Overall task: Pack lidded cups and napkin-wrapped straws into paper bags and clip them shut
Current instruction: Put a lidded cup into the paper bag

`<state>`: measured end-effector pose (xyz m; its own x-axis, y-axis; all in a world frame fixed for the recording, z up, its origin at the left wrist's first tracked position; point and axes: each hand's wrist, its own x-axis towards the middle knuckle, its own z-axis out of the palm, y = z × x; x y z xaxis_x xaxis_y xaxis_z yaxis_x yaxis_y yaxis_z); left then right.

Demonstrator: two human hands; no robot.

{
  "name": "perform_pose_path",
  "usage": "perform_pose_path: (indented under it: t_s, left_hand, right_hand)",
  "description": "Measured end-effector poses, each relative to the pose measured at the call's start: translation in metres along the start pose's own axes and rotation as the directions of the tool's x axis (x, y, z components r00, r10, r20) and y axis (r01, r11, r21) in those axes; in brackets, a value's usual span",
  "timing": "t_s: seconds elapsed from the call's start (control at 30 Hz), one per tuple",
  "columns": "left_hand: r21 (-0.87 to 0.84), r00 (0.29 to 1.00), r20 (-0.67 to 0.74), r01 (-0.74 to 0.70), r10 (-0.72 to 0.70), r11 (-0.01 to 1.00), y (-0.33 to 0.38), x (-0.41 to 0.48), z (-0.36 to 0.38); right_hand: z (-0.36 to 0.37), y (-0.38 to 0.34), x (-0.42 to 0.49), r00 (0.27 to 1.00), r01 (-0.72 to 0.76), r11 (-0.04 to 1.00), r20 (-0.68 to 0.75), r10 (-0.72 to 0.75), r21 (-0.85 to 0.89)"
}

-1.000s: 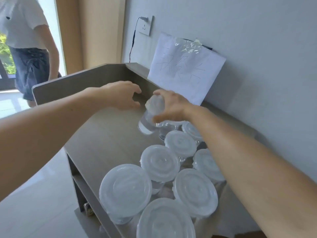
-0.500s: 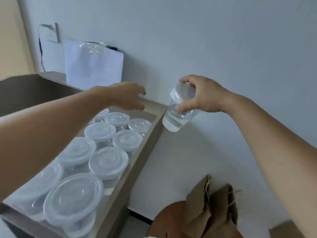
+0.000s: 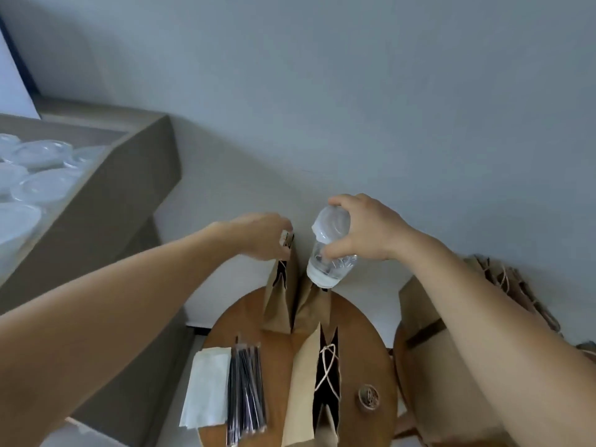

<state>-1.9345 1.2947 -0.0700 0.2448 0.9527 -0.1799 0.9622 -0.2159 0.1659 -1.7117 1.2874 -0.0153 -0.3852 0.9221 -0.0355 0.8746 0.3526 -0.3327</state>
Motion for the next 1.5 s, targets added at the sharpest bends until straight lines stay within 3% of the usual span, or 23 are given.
perform_pose_path:
  t_s: [0.2,0.43,0.53,0.67,0.8,0.9,0.97,1.1,1.2,1.33,1.4,1.5]
  left_hand:
    - [-0.153,0.973,0.231,0.005,0.031,0.988,0.047,-0.009,0.111]
    - [-0.086,0.906,0.423,0.053,-0.012,0.995,0.081,-0.028,0.205]
    - [-0.061,0.900,0.426,0.126,-0.089,0.990,0.095,-0.033,0.226]
    - [-0.152,0.893,0.420,0.245,-0.162,0.958,0.100,-0.036,0.240]
    - [-0.367,0.843,0.470,0.455,-0.261,0.811,0.092,-0.037,0.257]
    - [-0.498,0.780,0.560,0.586,-0.279,0.639,0.082,-0.039,0.266]
    - [-0.517,0.763,0.574,0.619,-0.297,0.590,0.078,-0.040,0.271]
    - [-0.487,0.747,0.573,0.641,-0.337,0.593,0.074,-0.039,0.279]
    - [-0.489,0.743,0.595,0.637,-0.306,0.596,0.080,-0.039,0.280]
    - [-0.526,0.738,0.615,0.647,-0.278,0.552,0.088,-0.045,0.279]
    - [-0.539,0.774,0.563,0.609,-0.289,0.581,0.090,-0.050,0.282]
    - [-0.559,0.813,0.508,0.562,-0.284,0.610,0.094,-0.059,0.286]
  right_hand:
    - [0.055,0.058,-0.025,0.995,-0.079,0.996,0.061,0.076,0.048]
    - [0.119,0.082,-0.036,0.971,-0.232,0.965,0.089,0.223,0.120]
    - [0.140,0.085,-0.039,0.964,-0.265,0.956,0.069,0.258,0.126]
    - [0.152,0.080,-0.031,0.958,-0.288,0.950,0.026,0.287,0.124]
    - [0.163,0.073,-0.036,0.949,-0.316,0.942,0.026,0.316,0.112]
    - [0.166,0.077,-0.048,0.957,-0.288,0.952,0.079,0.281,0.100]
    - [0.162,0.083,-0.057,0.961,-0.251,0.967,0.132,0.243,0.048]
    - [0.152,0.093,-0.070,0.963,-0.058,0.981,0.247,0.103,-0.185]
    - [0.157,0.093,-0.076,0.947,0.163,0.923,0.318,-0.047,-0.349]
    - [0.192,0.090,-0.085,0.890,0.355,0.862,0.414,-0.193,-0.362]
    - [0.215,0.094,-0.087,0.881,0.321,0.893,0.445,-0.159,-0.317]
    - [0.248,0.105,-0.086,0.878,0.073,0.971,0.476,0.046,-0.229]
